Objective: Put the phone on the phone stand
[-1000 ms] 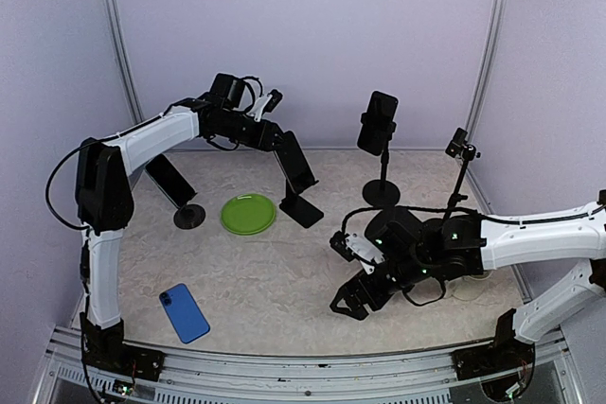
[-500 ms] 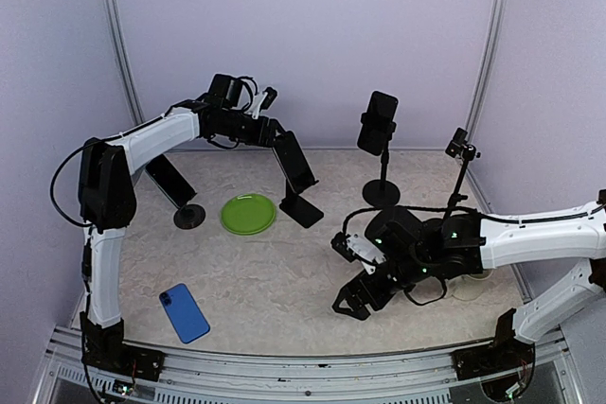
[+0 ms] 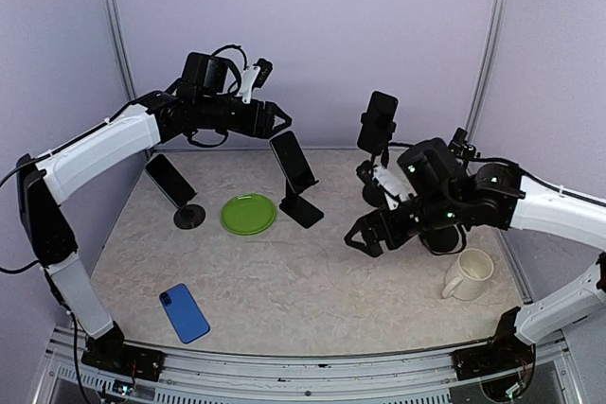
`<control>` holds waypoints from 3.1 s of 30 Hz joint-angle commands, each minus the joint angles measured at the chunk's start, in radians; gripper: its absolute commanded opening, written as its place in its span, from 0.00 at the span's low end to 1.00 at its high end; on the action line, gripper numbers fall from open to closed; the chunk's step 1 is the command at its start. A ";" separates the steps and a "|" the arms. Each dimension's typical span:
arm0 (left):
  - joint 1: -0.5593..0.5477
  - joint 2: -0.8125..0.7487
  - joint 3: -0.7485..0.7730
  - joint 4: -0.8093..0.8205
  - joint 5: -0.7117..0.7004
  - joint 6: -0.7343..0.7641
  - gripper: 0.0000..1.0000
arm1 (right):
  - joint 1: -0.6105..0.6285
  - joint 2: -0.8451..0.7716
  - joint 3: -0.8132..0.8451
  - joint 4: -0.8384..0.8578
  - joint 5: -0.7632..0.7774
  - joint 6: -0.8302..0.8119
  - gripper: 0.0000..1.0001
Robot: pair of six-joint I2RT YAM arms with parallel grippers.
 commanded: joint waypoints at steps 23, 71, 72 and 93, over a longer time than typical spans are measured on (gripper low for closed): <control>-0.419 -0.078 -0.098 -0.025 -0.162 -0.129 0.64 | -0.405 -0.070 0.442 -0.379 0.579 0.185 0.95; -0.442 -0.138 -0.224 0.058 -0.136 -0.167 0.64 | -0.686 0.018 0.372 -0.275 0.213 0.136 0.77; -0.442 -0.138 -0.225 0.058 -0.137 -0.166 0.64 | -0.687 0.024 0.381 -0.276 0.216 0.136 0.76; -0.442 -0.112 -0.207 0.057 -0.132 -0.149 0.64 | -0.686 -0.017 0.412 -0.346 0.237 0.091 0.45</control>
